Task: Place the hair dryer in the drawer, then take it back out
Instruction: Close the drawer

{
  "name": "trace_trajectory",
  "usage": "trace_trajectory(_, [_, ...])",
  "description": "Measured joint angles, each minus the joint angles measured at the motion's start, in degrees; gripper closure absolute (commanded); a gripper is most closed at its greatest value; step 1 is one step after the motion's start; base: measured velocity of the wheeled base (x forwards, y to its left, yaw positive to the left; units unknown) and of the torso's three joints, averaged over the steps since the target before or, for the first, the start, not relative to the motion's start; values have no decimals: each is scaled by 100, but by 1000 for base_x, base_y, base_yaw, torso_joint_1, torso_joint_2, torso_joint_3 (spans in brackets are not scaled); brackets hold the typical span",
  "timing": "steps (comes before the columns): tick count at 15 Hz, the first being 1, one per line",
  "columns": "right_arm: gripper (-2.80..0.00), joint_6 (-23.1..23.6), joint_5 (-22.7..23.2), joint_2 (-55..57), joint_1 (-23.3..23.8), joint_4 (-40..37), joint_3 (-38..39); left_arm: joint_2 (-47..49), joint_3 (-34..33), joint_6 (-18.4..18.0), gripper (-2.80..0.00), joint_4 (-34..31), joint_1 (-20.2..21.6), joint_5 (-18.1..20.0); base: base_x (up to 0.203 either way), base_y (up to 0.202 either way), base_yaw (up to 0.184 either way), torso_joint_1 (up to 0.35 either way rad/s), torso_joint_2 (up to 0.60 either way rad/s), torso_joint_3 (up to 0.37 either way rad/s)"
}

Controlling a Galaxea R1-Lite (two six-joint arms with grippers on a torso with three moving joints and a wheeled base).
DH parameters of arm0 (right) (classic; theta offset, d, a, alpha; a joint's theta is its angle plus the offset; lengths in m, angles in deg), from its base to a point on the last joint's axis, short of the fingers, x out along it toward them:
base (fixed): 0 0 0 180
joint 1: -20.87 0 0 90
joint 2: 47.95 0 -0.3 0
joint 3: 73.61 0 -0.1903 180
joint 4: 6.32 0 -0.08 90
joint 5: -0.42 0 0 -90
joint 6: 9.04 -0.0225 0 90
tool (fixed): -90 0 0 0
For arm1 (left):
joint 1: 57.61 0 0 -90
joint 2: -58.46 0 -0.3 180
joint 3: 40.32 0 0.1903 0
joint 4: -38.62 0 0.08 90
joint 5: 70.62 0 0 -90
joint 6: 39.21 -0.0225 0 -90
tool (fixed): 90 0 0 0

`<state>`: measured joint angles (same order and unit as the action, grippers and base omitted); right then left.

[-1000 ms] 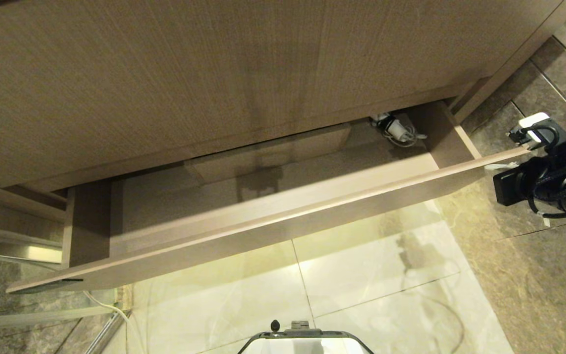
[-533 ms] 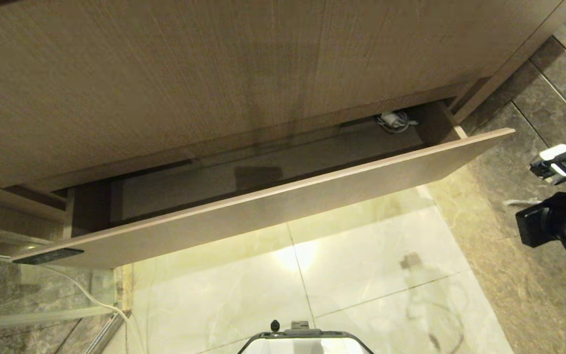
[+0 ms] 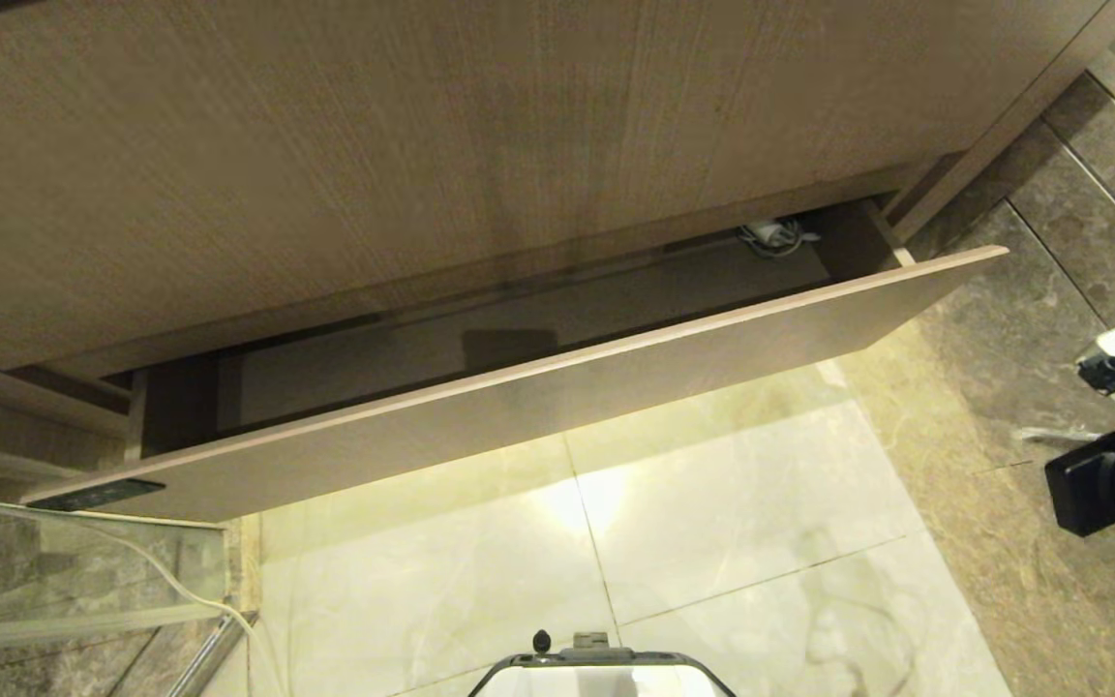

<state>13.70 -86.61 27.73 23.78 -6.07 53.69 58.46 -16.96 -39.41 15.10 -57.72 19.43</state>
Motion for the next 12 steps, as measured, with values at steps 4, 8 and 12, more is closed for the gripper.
trace_trajectory(4, [0, 13, 5, 1337, 2, 264, -1362, 0, 0, 4, 0, 0, 0, 5, 0, 0, 0, 0, 0, 0])
trace_trajectory(8, [0, 48, 15, 2447, 33, 636, -2444, 0, 0, 2, 0, 0, 0, -2, 0, 0, 0, 0, 0, 0])
trace_trajectory(12, [0, 41, 59, 2876, 22, 1227, -2582, 0, 0, 2, 0, -2, 0, 3, 0, 0, 0, 0, 0, 0])
